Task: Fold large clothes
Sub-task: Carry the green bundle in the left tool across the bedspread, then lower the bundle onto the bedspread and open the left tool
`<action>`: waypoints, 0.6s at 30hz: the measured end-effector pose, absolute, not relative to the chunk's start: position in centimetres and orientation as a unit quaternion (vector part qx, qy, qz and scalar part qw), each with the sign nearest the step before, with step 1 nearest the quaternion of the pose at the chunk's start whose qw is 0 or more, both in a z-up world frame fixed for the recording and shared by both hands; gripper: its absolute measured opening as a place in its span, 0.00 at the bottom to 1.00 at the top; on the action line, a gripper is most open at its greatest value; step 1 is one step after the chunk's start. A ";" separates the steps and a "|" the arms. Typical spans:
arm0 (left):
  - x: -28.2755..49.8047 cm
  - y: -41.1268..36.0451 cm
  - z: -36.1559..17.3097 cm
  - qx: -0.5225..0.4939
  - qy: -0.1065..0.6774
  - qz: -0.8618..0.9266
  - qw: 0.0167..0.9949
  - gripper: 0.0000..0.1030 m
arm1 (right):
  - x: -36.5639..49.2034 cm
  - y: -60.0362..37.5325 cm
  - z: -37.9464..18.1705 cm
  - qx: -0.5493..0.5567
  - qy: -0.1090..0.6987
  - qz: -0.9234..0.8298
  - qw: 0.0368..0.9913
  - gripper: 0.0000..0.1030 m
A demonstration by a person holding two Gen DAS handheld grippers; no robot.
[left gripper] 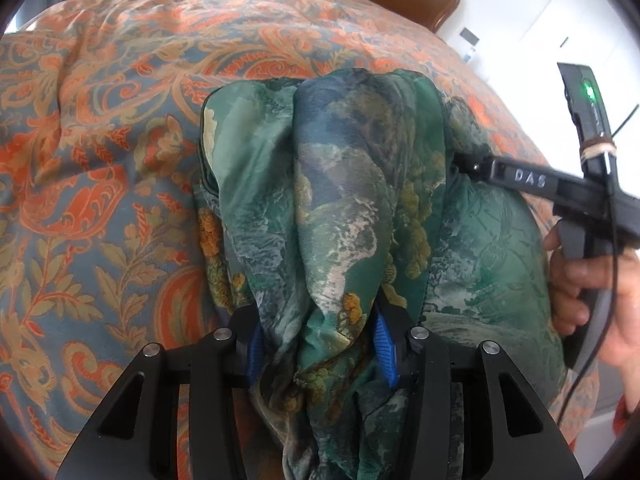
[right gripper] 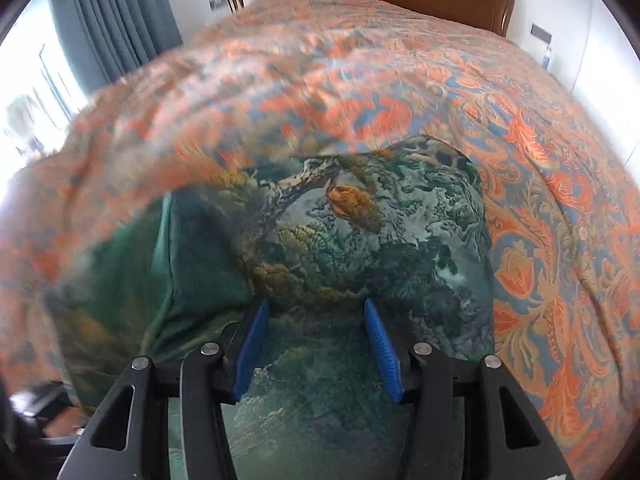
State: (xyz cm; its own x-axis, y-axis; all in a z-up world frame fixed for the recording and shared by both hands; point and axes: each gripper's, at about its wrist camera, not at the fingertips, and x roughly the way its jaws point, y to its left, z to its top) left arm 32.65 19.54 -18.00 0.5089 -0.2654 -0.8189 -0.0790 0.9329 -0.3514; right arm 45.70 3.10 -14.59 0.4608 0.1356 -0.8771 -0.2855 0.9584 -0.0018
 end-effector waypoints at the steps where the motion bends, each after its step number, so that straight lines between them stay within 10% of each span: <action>1: 32.8 19.5 -18.1 -0.176 0.494 -0.054 0.850 0.45 | 45.9 3.0 -14.8 -0.079 0.503 0.123 0.852 0.49; 18: 33.4 19.0 -17.7 -0.175 0.501 -0.047 0.846 0.46 | 27.0 -2.6 -7.8 -0.099 0.398 0.252 0.877 0.49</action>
State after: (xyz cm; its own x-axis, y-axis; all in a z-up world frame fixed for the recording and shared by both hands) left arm 33.39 19.05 -17.70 0.4942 -0.2550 -0.8311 -0.0952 0.9344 -0.3433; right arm 27.02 -2.59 -7.77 0.5567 0.3632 -0.7471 -0.5207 0.8533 0.0268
